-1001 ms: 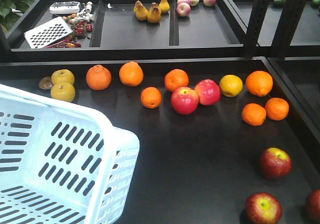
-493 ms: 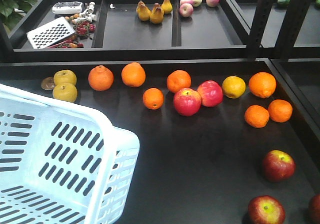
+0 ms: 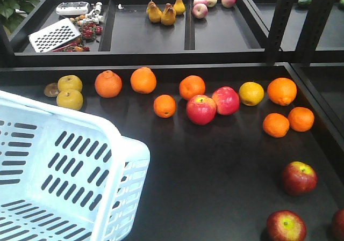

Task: Pick three apples into basket with both arms

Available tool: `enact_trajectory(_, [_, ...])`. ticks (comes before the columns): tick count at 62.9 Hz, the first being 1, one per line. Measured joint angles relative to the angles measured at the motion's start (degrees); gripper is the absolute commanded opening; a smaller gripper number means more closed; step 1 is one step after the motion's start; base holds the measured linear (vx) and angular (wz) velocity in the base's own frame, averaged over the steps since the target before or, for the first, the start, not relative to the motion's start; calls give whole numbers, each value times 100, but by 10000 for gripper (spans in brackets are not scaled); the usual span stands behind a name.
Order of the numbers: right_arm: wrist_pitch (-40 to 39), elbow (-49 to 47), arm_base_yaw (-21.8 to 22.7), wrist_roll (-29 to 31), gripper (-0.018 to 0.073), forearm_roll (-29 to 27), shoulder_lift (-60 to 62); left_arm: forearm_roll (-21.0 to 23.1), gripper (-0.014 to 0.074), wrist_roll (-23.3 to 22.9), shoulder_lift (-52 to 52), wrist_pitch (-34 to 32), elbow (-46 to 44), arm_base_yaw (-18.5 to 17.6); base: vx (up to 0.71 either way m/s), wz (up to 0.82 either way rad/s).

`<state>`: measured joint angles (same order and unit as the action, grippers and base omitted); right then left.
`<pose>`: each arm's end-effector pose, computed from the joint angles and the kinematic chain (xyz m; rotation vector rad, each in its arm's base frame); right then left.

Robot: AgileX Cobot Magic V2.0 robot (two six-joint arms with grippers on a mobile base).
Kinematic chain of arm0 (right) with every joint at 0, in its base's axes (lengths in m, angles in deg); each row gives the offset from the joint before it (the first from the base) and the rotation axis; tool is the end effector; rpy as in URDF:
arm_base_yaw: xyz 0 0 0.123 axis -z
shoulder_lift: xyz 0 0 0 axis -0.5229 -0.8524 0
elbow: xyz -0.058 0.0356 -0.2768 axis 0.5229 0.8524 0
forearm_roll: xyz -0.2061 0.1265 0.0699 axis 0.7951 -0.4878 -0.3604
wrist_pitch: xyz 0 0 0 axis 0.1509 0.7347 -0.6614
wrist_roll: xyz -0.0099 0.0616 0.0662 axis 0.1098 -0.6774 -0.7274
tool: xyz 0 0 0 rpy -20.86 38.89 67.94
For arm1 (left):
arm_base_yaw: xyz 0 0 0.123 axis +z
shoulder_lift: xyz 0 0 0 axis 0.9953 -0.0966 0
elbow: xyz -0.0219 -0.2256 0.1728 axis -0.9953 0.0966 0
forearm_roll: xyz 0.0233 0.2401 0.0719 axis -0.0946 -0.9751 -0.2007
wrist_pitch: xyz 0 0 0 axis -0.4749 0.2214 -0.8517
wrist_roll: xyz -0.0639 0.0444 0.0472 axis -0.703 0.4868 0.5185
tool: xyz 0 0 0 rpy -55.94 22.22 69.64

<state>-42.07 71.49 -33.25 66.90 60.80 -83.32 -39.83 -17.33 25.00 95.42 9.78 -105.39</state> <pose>0.0567 -0.0004 0.1966 -0.0169 1.5855 -0.0072 0.0153 -0.0261 0.3046 0.2787 1.7179 -0.6160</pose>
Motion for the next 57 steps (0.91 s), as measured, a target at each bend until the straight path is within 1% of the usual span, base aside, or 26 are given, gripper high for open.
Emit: enact_trajectory(57, [0, 0, 0, 0, -4, 0, 0, 39, -8, 64, 0, 0, 0, 0, 0, 0])
